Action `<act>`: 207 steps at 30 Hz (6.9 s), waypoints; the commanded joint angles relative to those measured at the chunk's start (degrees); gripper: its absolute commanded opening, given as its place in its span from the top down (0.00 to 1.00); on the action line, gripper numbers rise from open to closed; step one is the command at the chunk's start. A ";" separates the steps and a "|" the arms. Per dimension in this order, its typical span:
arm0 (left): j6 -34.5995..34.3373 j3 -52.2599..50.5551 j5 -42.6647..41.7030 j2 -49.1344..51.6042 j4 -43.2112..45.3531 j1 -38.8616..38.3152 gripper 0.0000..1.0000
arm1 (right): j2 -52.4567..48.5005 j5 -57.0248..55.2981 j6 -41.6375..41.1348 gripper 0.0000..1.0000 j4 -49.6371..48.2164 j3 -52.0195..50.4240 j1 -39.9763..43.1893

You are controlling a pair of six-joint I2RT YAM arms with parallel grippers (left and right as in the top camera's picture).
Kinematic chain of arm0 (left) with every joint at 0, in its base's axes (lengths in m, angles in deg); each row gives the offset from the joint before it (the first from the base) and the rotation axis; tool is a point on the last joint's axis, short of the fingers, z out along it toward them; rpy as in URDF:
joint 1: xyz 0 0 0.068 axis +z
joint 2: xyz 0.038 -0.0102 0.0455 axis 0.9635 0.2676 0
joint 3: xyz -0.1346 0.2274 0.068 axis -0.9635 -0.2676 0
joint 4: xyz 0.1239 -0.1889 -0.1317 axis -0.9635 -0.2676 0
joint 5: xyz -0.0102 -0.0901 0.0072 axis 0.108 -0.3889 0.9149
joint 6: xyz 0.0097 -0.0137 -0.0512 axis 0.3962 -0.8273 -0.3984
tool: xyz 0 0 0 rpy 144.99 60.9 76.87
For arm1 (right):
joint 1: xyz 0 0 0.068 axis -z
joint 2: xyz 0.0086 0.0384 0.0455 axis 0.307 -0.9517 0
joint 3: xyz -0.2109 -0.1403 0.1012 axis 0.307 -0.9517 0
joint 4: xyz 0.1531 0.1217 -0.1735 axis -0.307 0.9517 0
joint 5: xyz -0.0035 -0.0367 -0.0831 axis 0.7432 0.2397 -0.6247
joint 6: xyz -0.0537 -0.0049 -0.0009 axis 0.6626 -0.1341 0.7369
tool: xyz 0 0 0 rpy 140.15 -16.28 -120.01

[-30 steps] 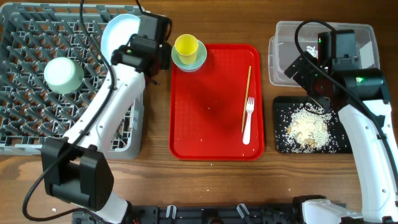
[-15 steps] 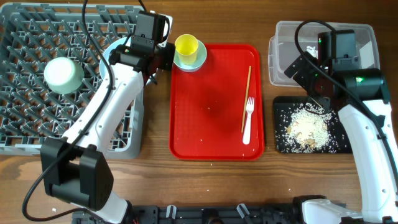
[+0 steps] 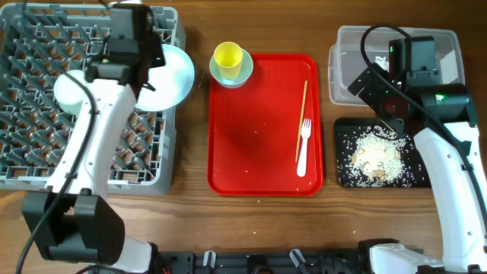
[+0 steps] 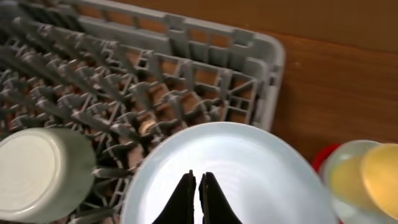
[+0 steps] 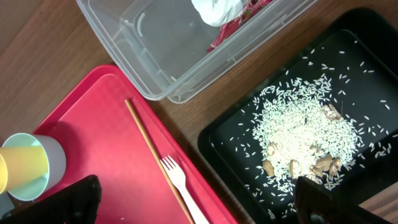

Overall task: Sort waste into correct bins and load items into the dishwasher rack
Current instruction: 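Lower the plate upright into a rack slot and release it, then reach the left gripper to the yellow cup and grasp its rim, then lift the yellow cup off the saucer and carry it to the rack, then lower the yellow cup into the rack beside the green bowl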

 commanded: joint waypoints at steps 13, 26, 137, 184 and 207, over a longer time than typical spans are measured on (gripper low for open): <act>-1.09 -0.68 -11.67 10.93 -5.44 8.57 0.96 | -0.11 -0.94 0.31 0.00 0.02 0.35 0.07; -0.98 -0.70 -11.69 15.30 -7.76 8.57 0.96 | -0.11 -0.96 0.31 0.00 0.02 0.35 0.07; 23.12 5.75 -18.47 25.27 8.85 -17.35 0.34 | -0.11 -0.96 0.28 0.00 0.02 0.35 0.07; 9.40 5.75 2.91 3.37 9.07 -19.52 0.96 | -0.11 -0.96 0.31 0.00 0.02 0.35 0.07; -14.75 5.73 -62.20 -4.44 -18.01 41.83 0.96 | -0.11 -0.96 0.28 0.00 0.02 0.35 0.07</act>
